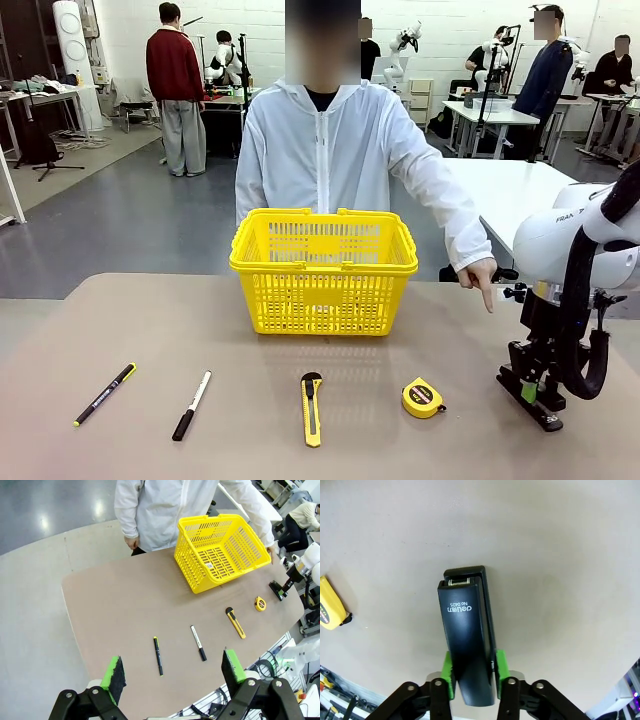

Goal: Place the items the person wants into the basket.
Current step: Pick up the item the person points to and place it in the Market Basket.

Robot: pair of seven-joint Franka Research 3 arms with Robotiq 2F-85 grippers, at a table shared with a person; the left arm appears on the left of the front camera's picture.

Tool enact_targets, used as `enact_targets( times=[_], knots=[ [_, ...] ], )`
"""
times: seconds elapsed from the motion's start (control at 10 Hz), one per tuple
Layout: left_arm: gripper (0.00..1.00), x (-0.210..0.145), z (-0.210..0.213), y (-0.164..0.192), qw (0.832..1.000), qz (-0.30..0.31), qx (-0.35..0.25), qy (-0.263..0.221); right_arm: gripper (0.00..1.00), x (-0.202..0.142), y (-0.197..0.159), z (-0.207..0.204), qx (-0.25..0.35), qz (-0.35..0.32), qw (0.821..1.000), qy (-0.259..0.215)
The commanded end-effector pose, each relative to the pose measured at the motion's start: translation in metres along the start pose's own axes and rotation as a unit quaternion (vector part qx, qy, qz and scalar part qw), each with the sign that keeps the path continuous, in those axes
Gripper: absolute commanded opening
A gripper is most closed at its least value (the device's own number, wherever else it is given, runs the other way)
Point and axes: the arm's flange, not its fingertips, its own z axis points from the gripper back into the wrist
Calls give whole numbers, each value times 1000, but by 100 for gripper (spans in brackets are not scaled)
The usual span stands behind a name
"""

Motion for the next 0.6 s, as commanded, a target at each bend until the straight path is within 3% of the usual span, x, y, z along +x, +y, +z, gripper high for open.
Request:
enact_targets(
  times=[0.0, 0.3, 0.5],
  knots=[
    [100, 0, 1, 0, 1000, -1, -4, 0, 0, 4, 1, 2, -7, 1, 1000, 8],
    [100, 0, 1, 0, 1000, -1, -4, 0, 0, 5, 1, 8, -2, -3, 1000, 0],
    [100, 0, 1, 0, 1000, -1, -4, 0, 0, -11, 23, 62, -2, 18, 999, -31]
  ],
)
